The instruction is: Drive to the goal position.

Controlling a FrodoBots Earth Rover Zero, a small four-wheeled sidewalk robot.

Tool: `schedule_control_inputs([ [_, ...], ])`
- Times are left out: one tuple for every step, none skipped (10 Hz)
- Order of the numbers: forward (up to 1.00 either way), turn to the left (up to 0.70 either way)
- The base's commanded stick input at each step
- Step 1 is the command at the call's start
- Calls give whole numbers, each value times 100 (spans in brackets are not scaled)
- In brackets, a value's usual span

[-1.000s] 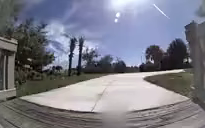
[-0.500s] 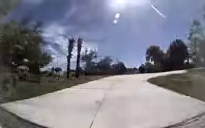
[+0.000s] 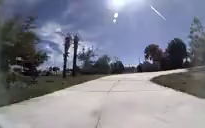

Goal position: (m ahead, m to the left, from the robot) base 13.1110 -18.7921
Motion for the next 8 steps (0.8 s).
schedule_control_inputs([
  [82,0],
  [82,0],
  [82,0],
  [82,0],
  [82,0],
  [82,0],
  [82,0],
  [82,-7],
])
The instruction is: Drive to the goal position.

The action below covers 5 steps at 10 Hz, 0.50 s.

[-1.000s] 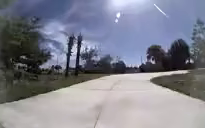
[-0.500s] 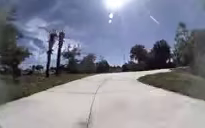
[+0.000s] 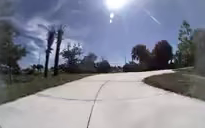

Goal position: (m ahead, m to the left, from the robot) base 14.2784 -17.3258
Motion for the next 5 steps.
schedule_control_inputs([
  [82,-33],
  [82,-33],
  [82,-33],
  [82,-6],
  [82,0],
])
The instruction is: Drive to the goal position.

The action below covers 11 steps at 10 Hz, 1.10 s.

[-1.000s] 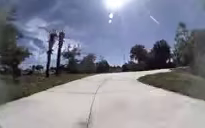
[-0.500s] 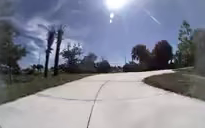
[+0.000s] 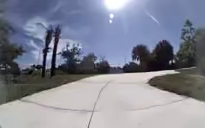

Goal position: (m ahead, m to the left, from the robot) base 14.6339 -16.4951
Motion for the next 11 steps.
schedule_control_inputs([
  [82,0],
  [82,0],
  [82,0],
  [82,0],
  [82,-16],
  [82,-33],
  [82,-33],
  [82,-33],
  [82,-23],
  [82,0],
  [82,0],
])
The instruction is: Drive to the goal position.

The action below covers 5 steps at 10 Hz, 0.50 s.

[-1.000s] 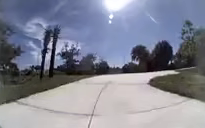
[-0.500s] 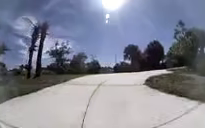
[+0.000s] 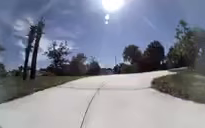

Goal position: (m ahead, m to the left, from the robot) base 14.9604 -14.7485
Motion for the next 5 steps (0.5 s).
schedule_control_inputs([
  [82,-17],
  [82,-33],
  [82,-33],
  [82,-8],
  [82,0],
])
